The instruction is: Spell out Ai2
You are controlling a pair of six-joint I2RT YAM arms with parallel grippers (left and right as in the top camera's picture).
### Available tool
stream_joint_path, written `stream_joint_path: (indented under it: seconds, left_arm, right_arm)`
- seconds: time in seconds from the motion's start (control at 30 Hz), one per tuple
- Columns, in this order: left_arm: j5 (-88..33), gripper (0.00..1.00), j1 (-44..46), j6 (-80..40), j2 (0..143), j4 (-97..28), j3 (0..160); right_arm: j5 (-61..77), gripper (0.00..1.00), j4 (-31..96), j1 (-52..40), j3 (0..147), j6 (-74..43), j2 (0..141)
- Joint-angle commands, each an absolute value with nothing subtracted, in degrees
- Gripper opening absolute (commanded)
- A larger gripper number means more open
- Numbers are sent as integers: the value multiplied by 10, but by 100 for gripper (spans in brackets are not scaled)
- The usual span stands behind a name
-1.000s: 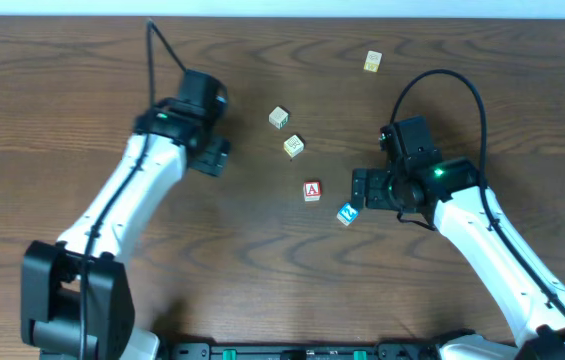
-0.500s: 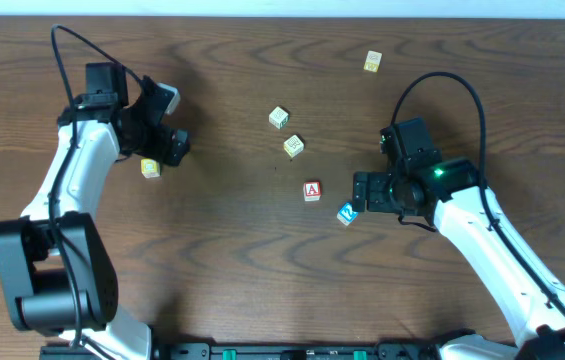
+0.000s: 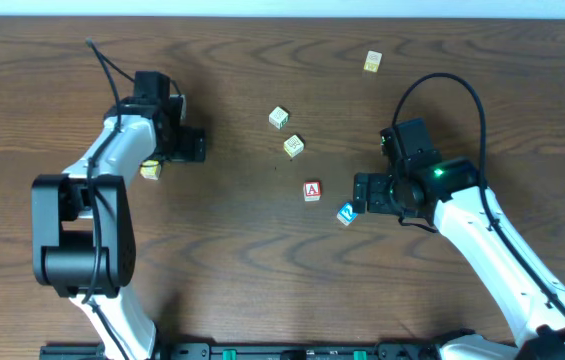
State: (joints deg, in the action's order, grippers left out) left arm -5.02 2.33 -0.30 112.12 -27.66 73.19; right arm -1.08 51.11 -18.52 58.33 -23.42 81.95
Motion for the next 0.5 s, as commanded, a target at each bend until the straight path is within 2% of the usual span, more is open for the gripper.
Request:
stream_joint_path:
  seconds: [0.0, 0.03, 0.1, 0.17, 0.3, 0.47]
  left_arm:
    - [-9, 98, 24, -53, 1125, -258, 733]
    - [-9, 100, 24, -54, 1125, -253, 733]
    - [-9, 89, 25, -54, 1125, -242, 733]
    - [-9, 83, 25, -54, 1125, -232, 733]
    - [-11, 83, 25, -64, 1127, -220, 733]
    - [-13, 77, 28, -68, 1140, -217, 733]
  right_arm:
    - [-17, 99, 513, -188, 581, -242, 813]
    - [-17, 99, 515, -188, 581, -242, 813]
    - [-17, 99, 517, -188, 581, -242, 813]
    - [-18, 99, 518, -188, 581, -242, 813]
    - [-26, 99, 518, -188, 581, -242, 813]
    - [-26, 99, 520, -188, 581, -242, 813]
